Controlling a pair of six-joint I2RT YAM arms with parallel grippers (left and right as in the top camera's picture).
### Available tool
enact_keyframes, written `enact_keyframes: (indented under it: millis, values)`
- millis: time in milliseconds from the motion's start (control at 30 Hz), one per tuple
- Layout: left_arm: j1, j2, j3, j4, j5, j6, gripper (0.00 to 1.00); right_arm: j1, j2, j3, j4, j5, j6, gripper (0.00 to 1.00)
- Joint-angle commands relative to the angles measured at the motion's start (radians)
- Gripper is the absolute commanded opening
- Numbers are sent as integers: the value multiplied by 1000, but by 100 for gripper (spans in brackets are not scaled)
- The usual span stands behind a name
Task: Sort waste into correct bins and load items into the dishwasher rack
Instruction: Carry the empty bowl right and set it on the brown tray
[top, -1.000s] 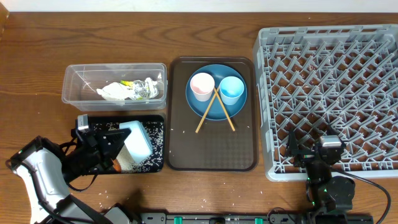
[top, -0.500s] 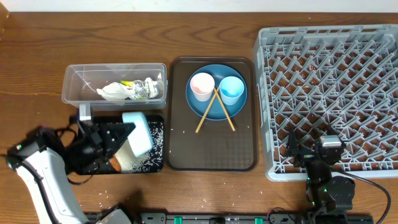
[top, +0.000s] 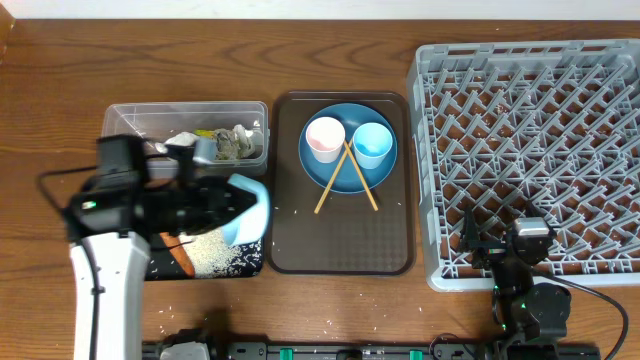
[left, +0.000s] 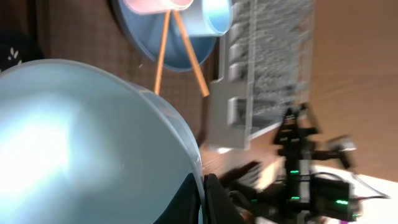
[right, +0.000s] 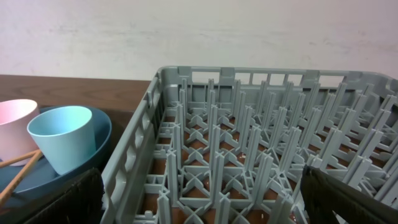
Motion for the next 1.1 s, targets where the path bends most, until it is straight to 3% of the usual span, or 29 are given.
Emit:
enact_keyframes:
  millis: [0, 267, 533, 767, 1067]
  values:
    - [-177, -13, 17, 53, -248, -216, 6, -7, -1, -2, -3, 1, -15, 99]
    - [-608, -6, 16, 154, -594, -442, 6, -7, -1, -2, -3, 1, -15, 99]
    - [-904, 101, 15, 233, -767, -567, 6, -7, -1, -2, -3, 1, -15, 99]
    - [-1036, 275, 15, 385, -770, -569, 6, -7, -1, -2, -3, 1, -15, 99]
    - [-1048, 390, 15, 407, -818, -577, 8, -7, -1, -2, -3, 1, -15, 99]
